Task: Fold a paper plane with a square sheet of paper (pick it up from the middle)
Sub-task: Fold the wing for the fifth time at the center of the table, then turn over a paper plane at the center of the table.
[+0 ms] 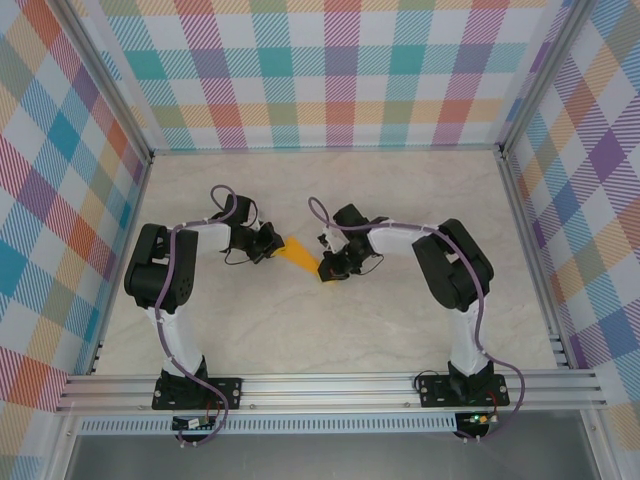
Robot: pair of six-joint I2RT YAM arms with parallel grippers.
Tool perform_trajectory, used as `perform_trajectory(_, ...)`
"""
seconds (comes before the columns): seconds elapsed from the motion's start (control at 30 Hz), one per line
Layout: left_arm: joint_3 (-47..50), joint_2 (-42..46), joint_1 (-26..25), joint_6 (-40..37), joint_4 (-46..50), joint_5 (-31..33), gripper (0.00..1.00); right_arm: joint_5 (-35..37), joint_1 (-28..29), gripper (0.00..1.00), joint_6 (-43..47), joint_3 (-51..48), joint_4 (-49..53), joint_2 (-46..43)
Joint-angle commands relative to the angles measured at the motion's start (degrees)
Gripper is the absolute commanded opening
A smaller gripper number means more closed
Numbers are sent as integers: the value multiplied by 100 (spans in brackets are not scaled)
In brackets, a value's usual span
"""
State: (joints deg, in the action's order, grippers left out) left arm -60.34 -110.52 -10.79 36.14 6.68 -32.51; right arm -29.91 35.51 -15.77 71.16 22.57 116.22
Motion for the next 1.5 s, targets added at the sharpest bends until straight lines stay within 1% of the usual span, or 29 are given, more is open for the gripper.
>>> perform_trajectory(0.0, 85, -418, 147, -142, 567, 1104, 1, -15, -126, 4, -16, -431, 169, -172)
perform_trajectory(0.07, 83, -400, 147, -165, 493, 1009, 1, -162, -165, 4, -107, -598, -103, -340)
perform_trajectory(0.17, 17, -287, 132, -212, 439, 821, 3, -400, -210, 4, -388, -837, -682, -838)
perform_trajectory(0.2, -31, -222, 116, -226, 476, 792, 3, -397, -234, 4, -478, -897, -829, -1006)
perform_trajectory(0.27, -149, -41, 75, -273, 585, 765, 6, -175, -304, 4, -654, -1031, -1080, -1406)
perform_trajectory(0.33, -268, 216, -9, -307, 778, 827, 12, 414, -384, 9, -757, -1191, -1175, -1816)
perform_trajectory(0.37, -321, 333, -55, -317, 864, 877, 16, 815, -395, 14, -747, -1244, -1153, -1987)
perform_trajectory(0.43, -411, 602, -178, -311, 1184, 1068, 27, 1810, -402, 25, -725, -1335, -1052, -2280)
perform_trajectory(0.47, -441, 724, -246, -309, 1275, 1166, 30, 2150, -404, 32, -723, -1363, -1021, -2362)
perform_trajectory(0.53, -516, 978, -418, -245, 1613, 1587, 36, 2730, -409, 45, -744, -1422, -1080, -2525)
perform_trajectory(0.57, -551, 1086, -517, -205, 1774, 1809, 40, 2932, -413, 51, -783, -1446, -1112, -2583)
perform_trajectory(0.63, -638, 1283, -772, -81, 2172, 2464, 47, 3214, -422, 60, -845, -1519, -1220, -2668)
perform_trajectory(0.73, -849, 1410, -1286, 125, 2781, 3536, 55, 3635, -430, 69, -849, -1697, -1405, -2775)
perform_trajectory(0.8, -1045, 1389, -1603, 326, 3147, 4119, 61, 3951, -431, 74, -882, -1781, -1353, -2830)
perform_trajectory(0.9, -1330, 1229, -2012, 613, 3433, 4649, 70, 4160, -446, 81, -989, -2054, -1401, -3014)
perform_trajectory(1.03, -2087, 552, -2385, 926, 3976, 5041, 72, 4518, -503, 85, -1146, -2287, -1449, -3178)
perform_trajectory(1.1, -2368, 214, -2490, 978, 4153, 5053, 72, 4648, -525, 88, -1232, -2336, -1440, -3215)
perform_trajectory(1.23, -2749, -281, -2602, 1070, 4276, 5014, 68, 4747, -569, 93, -1312, -2492, -1568, -3249)
perform_trajectory(1.47, -3265, -901, -2652, 1063, 4597, 5163, 65, 4731, -630, 97, -1397, -2501, -1590, -3159)
